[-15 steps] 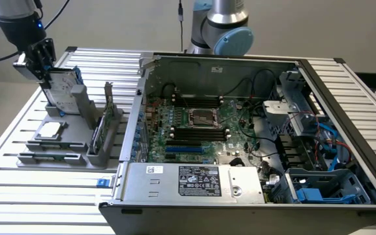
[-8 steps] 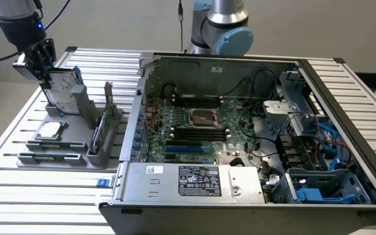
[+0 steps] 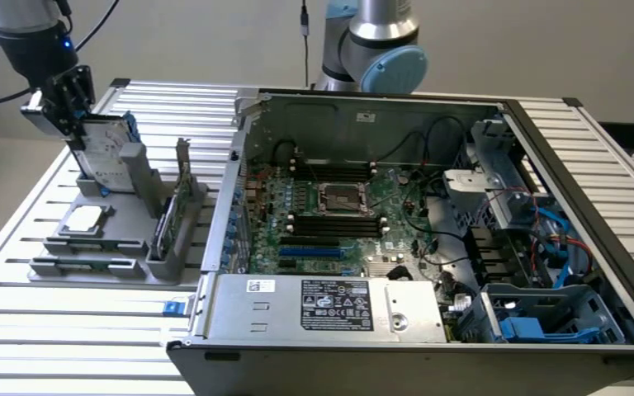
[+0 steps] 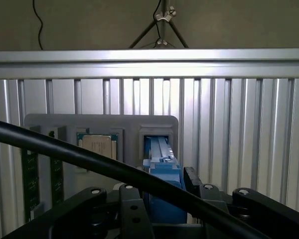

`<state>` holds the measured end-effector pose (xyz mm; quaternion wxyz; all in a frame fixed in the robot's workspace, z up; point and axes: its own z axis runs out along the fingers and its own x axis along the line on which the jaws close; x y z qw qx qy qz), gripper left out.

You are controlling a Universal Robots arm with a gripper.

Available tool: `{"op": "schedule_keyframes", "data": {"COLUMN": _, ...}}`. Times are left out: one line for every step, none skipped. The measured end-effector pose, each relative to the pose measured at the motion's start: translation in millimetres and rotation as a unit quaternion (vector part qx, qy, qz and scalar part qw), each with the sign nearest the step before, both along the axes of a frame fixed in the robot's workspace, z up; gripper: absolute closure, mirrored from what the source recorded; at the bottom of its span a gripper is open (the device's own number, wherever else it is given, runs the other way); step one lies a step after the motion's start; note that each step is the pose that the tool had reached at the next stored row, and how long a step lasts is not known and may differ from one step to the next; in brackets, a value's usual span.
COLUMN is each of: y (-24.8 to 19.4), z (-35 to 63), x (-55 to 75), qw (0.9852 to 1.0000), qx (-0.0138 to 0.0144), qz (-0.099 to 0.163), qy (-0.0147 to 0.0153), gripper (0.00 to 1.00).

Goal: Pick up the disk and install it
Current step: 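Pick up the disk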

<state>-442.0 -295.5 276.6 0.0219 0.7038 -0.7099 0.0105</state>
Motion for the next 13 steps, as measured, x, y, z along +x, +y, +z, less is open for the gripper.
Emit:
{"op": "schedule_keyframes", "data": {"y": 0.0, "z": -0.1, "x": 0.0, "qw": 1.0000, "qx": 0.0000, "qz": 0.000, "qy": 0.0000, "gripper": 0.55}}
{"op": "schedule_keyframes", "data": {"y": 0.1, "z": -0.1, "x": 0.0, "qw": 1.0000, "qx": 0.0000, "qz": 0.000, "qy": 0.0000, "gripper": 0.55}}
{"op": "schedule_keyframes", "data": {"y": 0.2, "z": -0.2, "x": 0.0, "qw": 1.0000, "qx": 0.0000, "qz": 0.000, "qy": 0.0000, "gripper": 0.55}}
{"op": "schedule_keyframes", "data": {"y": 0.3, "z": -0.1, "x": 0.0, "qw": 1.0000, "qx": 0.0000, "qz": 0.000, "qy": 0.0001, "gripper": 0.57}}
{"op": "schedule_keyframes", "data": {"y": 0.5, "z": -0.1, "x": 0.0, "qw": 1.0000, "qx": 0.0000, "qz": 0.000, "qy": 0.0001, "gripper": 0.57}}
{"op": "schedule_keyframes", "data": {"y": 0.7, "z": -0.1, "x": 0.0, "qw": 1.0000, "qx": 0.0000, "qz": 0.000, "qy": 0.0002, "gripper": 0.57}}
{"op": "schedule_keyframes", "data": {"y": 0.8, "z": -0.1, "x": 0.0, "qw": 1.0000, "qx": -0.0001, "qz": 0.000, "qy": 0.0002, "gripper": 0.65}}
{"op": "schedule_keyframes", "data": {"y": 0.8, "z": -0.1, "x": 0.0, "qw": 1.0000, "qx": -0.0002, "qz": 0.000, "qy": 0.0002, "gripper": 0.65}}
{"op": "schedule_keyframes", "data": {"y": 0.8, "z": -0.1, "x": 0.0, "qw": 1.0000, "qx": -0.0002, "qz": 0.000, "qy": 0.0003, "gripper": 0.65}}
{"op": "schedule_keyframes", "data": {"y": 0.9, "z": -0.1, "x": 0.0, "qw": 1.0000, "qx": -0.0003, "qz": 0.000, "qy": 0.0003, "gripper": 0.65}}
{"op": "schedule_keyframes", "data": {"y": 0.8, "z": 0.0, "x": 0.0, "qw": 1.0000, "qx": -0.0004, "qz": 0.000, "qy": 0.0003, "gripper": 0.65}}
{"op": "schedule_keyframes", "data": {"y": 0.9, "z": -0.1, "x": 0.0, "qw": 1.0000, "qx": -0.0002, "qz": 0.000, "qy": 0.0004, "gripper": 0.67}}
{"op": "schedule_keyframes", "data": {"y": 0.9, "z": 0.0, "x": 0.0, "qw": 1.0000, "qx": -0.0003, "qz": 0.000, "qy": 0.0004, "gripper": 0.67}}
